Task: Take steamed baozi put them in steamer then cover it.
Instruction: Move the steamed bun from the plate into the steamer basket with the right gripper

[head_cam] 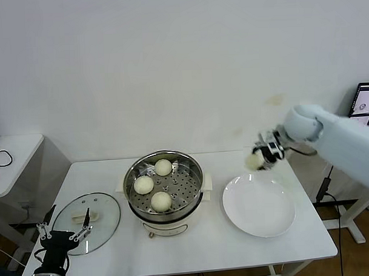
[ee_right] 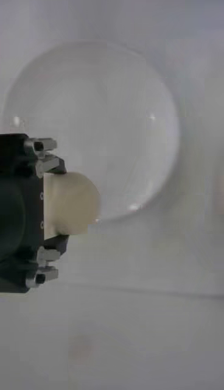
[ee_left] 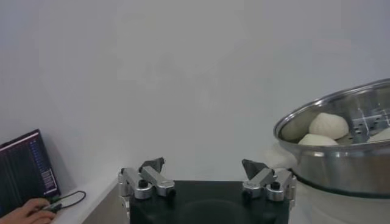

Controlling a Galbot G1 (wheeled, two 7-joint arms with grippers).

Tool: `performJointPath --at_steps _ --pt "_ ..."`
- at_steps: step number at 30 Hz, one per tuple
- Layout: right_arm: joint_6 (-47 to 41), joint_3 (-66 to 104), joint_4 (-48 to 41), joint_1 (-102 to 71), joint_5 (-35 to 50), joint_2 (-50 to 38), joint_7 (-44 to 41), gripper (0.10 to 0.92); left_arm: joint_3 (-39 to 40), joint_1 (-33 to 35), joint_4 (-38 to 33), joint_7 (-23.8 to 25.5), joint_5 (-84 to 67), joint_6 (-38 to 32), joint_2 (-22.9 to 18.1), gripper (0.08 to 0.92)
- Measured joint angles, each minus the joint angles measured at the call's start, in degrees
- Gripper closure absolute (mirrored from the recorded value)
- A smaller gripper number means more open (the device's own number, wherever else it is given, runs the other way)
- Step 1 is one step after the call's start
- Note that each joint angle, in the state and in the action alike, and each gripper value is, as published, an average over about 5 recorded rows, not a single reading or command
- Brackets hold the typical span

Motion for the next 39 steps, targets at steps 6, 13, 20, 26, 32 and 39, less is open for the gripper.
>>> performJointPath --at_steps 6,13,20,26,32,39 --pt "-3.38 -5.51 0.96 7.00 7.14 5.40 2.39 0.388 -0.06 -0.05 -0.22 -0.07 0.05 0.09 -0.32 0.177" --pt "-7.94 -9.49 0.46 9.90 14.34 13.17 6.19 0.381 0.14 0.10 -1.24 -0.07 0.68 0.29 -0.59 0.177" --pt "-12.82 -11.22 -1.52 9.41 19.17 20.30 10.36 0.380 -0.28 0.54 -1.71 -0.09 0.94 0.13 -1.17 0.177" --pt "-17.10 -12.52 -3.34 7.42 21.01 25.29 13.24 0.382 -0.57 0.80 -2.39 -0.09 0.89 0.10 -1.45 0.177" --pt "-19.73 -13.45 -4.94 5.17 21.23 27.78 14.31 0.384 -0.51 0.86 -2.19 -0.12 0.87 -0.01 -1.65 0.177" --pt "-21.27 -13.60 -6.63 2.84 20.70 29.33 14.81 0.380 -0.42 0.49 -1.88 -0.13 0.86 -0.03 -1.63 0.177"
